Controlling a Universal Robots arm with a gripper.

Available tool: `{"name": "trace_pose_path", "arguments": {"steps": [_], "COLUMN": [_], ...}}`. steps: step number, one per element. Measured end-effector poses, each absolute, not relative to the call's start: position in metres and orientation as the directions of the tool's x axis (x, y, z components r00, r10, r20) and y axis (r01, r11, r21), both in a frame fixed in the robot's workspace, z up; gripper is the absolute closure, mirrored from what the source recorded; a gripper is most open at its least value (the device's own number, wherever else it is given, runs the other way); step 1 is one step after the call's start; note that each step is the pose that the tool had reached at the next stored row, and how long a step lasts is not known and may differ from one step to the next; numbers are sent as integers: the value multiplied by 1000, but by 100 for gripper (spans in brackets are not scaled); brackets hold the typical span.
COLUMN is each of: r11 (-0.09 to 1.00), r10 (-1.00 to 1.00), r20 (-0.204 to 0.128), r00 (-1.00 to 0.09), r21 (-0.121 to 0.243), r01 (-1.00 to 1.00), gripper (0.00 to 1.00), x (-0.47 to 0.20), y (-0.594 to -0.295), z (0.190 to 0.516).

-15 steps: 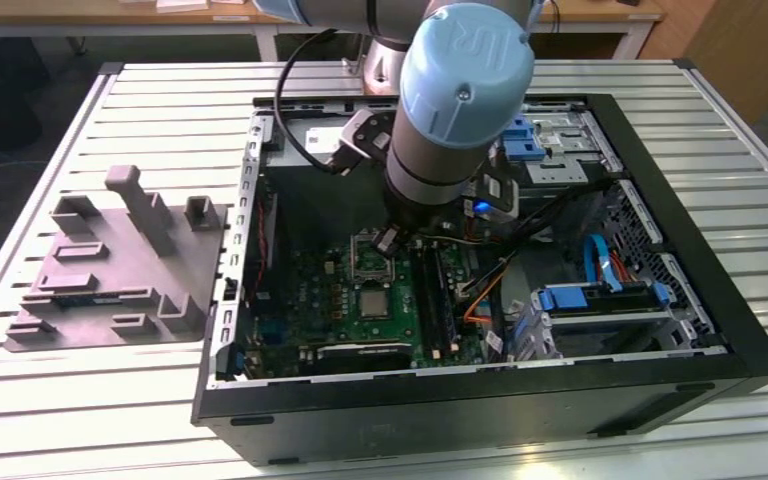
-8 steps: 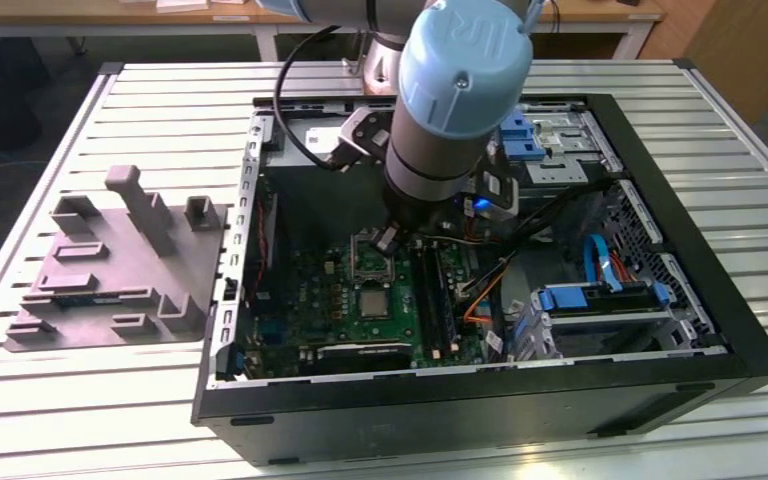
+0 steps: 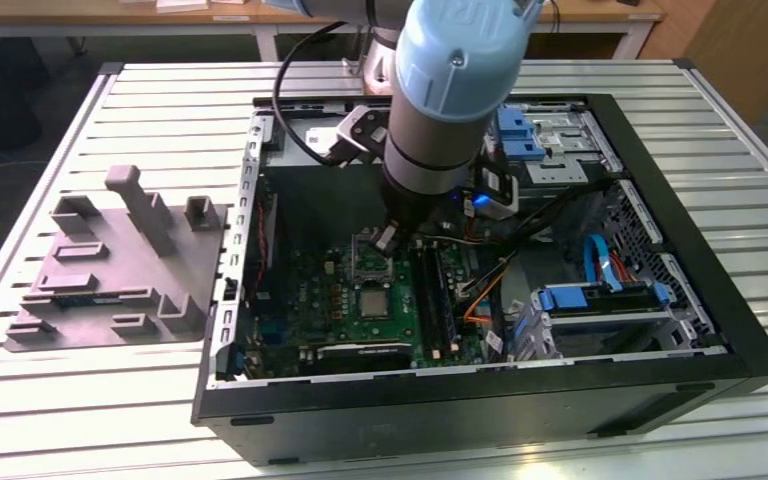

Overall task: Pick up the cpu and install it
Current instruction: 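Close the cpu cover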

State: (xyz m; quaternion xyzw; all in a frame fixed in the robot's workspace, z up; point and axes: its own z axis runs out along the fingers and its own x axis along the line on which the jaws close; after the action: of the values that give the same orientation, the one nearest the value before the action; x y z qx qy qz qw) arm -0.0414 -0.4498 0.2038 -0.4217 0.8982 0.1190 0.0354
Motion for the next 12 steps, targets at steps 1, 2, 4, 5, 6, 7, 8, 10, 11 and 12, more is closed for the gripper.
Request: {"name": "trace_pose_path", "arguments": {"steps": [1, 2, 4, 5, 6, 7, 8, 10, 11, 12], "r11": [616, 616, 617, 617, 617, 616, 615, 613, 612, 612], "r10": [-750, -750, -750, -750, -750, -751, -752, -754, -755, -756], "r20": [-162, -161, -160, -160, -160, -159, -159, -157, -156, -154], "r00": [-642, -642, -642, -642, -641, -641, -640, -637, -636, -636], "r21": [183, 182, 181, 181, 180, 180, 180, 178, 177, 176], "r01": [-766, -766, -766, -766, -766, -767, -768, -770, -770, -771], "gripper": [89, 89, 89, 89, 89, 89, 89, 89, 89, 89], "x": [-42, -42, -42, -43, -43, -43, -43, -43, -43, -43], "y": [-449, -448, -447, -446, -446, -445, -444, -443, -443, -443], "z": [204, 205, 207, 207, 208, 209, 209, 210, 211, 212]}}
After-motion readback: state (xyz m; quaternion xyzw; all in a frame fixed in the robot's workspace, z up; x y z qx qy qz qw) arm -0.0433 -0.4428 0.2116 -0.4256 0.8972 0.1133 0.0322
